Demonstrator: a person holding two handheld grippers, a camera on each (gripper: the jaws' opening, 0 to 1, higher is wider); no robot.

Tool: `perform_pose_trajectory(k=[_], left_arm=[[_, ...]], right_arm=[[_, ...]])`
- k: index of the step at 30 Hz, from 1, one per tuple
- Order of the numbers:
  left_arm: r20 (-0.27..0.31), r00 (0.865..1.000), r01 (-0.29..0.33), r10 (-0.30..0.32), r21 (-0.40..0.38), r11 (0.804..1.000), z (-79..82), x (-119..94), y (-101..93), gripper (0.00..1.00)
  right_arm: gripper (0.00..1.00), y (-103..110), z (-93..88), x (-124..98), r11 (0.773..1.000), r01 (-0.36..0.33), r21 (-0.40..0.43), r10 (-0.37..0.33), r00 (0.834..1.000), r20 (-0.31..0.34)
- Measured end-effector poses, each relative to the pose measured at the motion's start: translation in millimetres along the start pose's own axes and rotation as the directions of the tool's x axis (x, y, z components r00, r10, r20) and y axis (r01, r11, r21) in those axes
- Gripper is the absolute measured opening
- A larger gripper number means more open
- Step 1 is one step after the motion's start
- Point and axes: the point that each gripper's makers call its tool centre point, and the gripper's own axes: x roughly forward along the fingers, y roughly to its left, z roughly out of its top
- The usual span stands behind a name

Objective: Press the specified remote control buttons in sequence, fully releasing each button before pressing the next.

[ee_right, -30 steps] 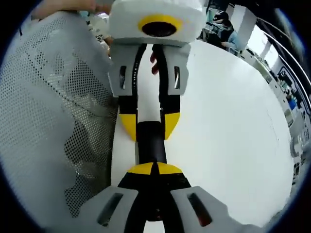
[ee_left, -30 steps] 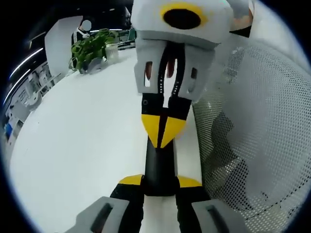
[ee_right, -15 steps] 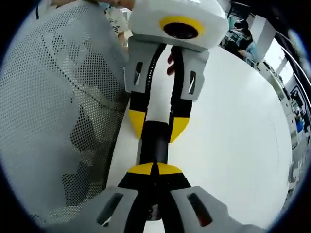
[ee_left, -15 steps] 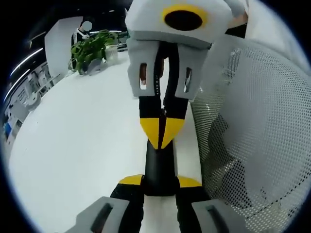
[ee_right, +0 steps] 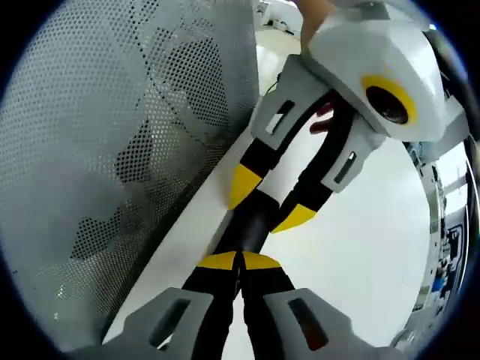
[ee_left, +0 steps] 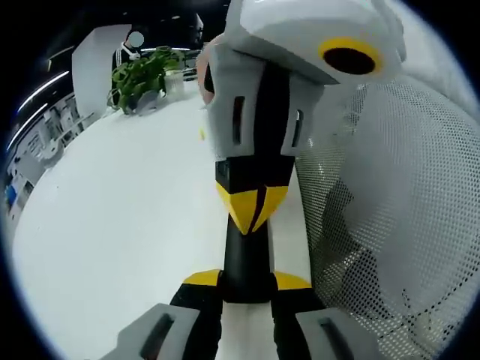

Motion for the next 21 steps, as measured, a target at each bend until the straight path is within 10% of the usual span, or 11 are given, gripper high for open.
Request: perform_pose_trajectory(k=[5,9,21], left_arm=[[0.002,1.000,0.003,-0.003,-0.004,1.000,-0.2,0.5,0.9,0.24],[0.000,1.000,0.008,-0.008,-0.009,1.000,0.3,0.3,0.3,0.24],[0.000,1.000,0.012,-0.012,-0.011,1.000,0.3,0.0,0.0,0.24]], right_arm=[[0.00,2.0,1.0,1.6,0.975,-0.017,-0.221,0.007,0.999,-0.048],[0.00,2.8,1.7,3.9,0.971,-0.034,-0.236,0.008,0.994,-0.112],[0.00,-1.8,0.0,2.7,0.984,-0.130,0.120,0.134,0.991,-0.023]])
